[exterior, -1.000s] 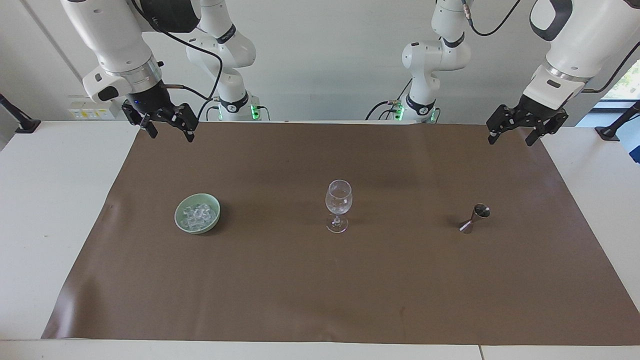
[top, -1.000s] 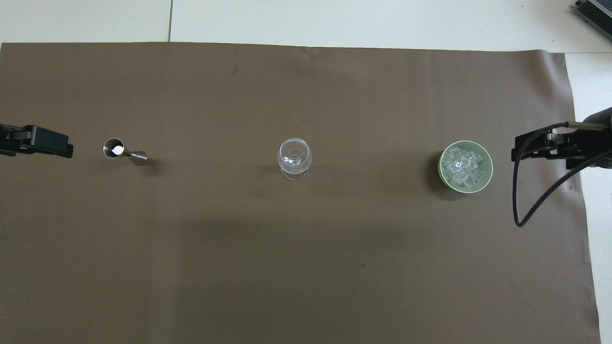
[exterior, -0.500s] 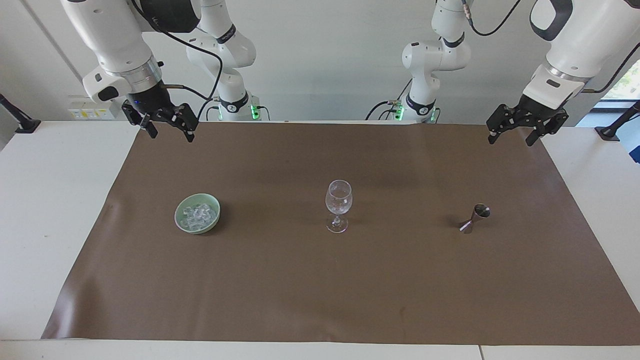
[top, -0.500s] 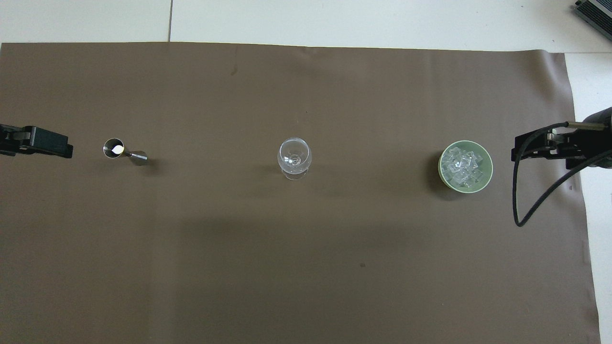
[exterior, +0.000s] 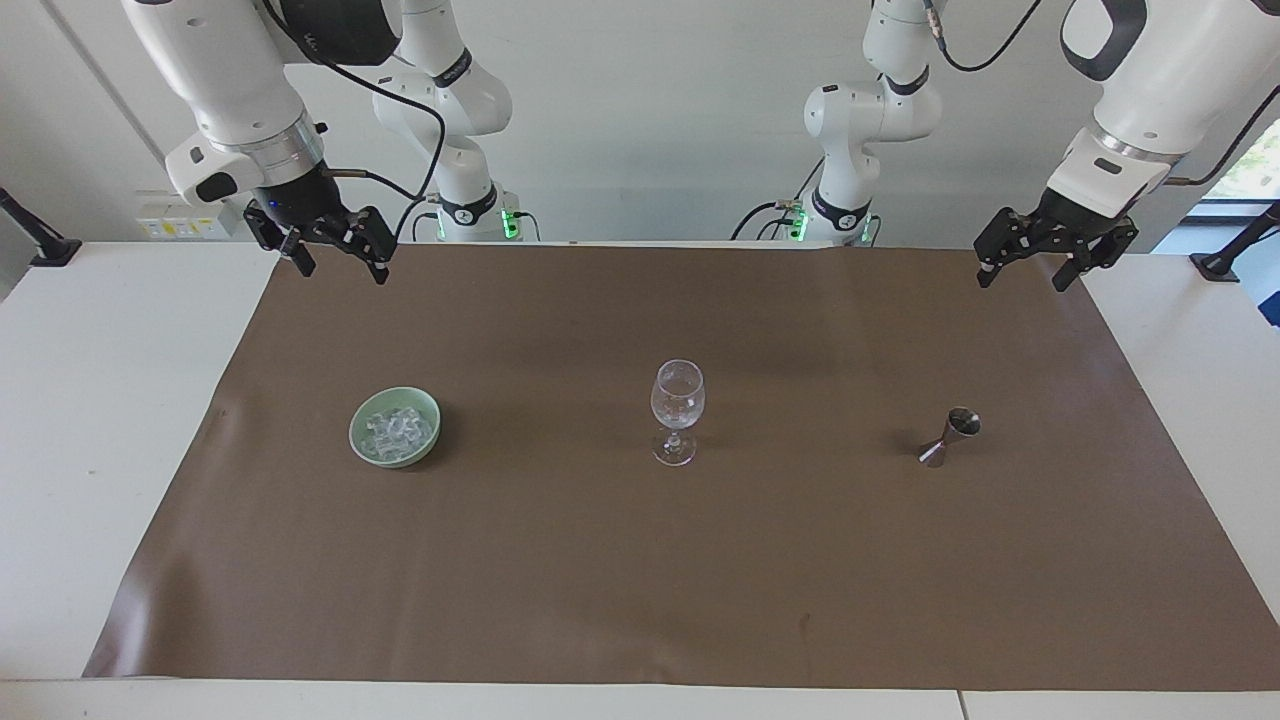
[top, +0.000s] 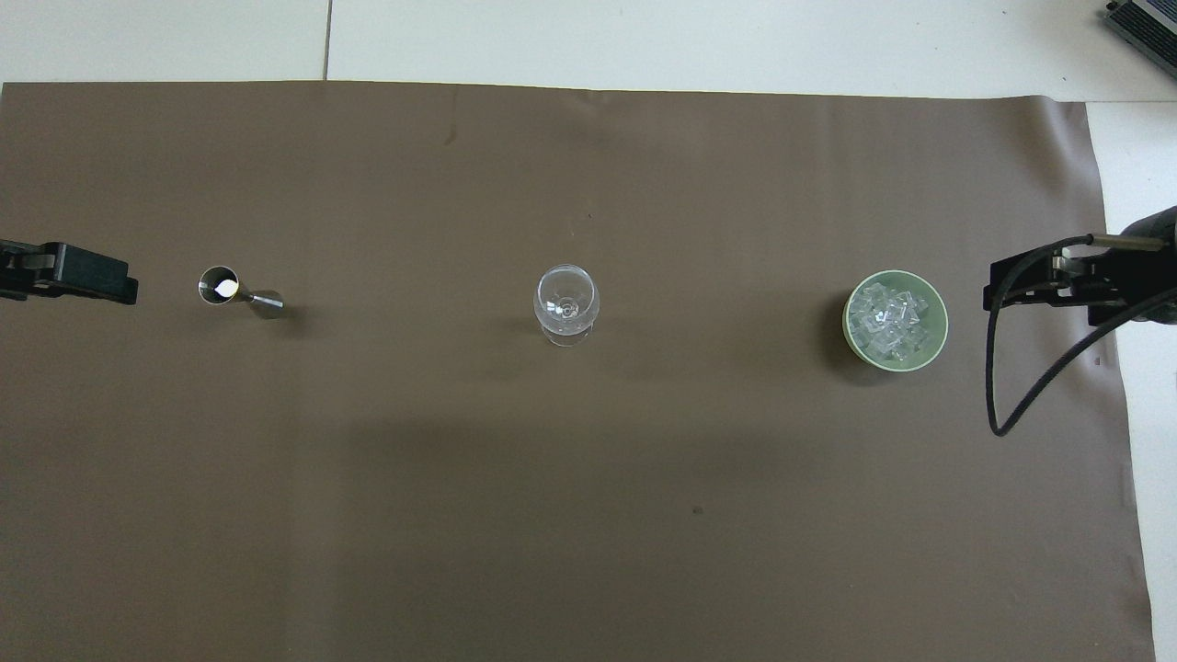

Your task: Pour wine and add ice with both arms

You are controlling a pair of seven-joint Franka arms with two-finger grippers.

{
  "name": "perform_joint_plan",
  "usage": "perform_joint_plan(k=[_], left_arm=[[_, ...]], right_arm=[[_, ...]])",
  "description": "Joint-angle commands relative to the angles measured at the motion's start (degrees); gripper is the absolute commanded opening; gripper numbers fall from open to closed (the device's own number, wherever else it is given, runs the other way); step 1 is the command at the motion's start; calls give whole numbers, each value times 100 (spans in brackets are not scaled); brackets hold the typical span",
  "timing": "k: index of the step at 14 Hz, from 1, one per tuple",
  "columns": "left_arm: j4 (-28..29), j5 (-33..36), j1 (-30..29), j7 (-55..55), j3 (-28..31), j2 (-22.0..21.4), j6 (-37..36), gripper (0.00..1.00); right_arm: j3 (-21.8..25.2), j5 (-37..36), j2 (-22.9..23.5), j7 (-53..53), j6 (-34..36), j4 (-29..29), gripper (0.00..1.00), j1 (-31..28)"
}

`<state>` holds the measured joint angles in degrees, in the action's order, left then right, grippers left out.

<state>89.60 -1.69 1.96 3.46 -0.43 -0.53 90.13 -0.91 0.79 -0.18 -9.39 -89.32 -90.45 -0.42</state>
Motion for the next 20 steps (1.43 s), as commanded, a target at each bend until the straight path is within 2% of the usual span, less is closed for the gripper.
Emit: perform_joint_plan(k=[1,15,20], left_arm=[[-4,-50,-11,58,8,-158,-92,100],[22,-50,-20,41,8,-167,-101,100],[198,-50,-37,32,17,-316,-215,100]], right_arm=[[-23,140,-35,183,2,1,100,-90],[-23,140,-35,183,2,1,100,-90],[-23,140,-35,183,2,1,100,-90]])
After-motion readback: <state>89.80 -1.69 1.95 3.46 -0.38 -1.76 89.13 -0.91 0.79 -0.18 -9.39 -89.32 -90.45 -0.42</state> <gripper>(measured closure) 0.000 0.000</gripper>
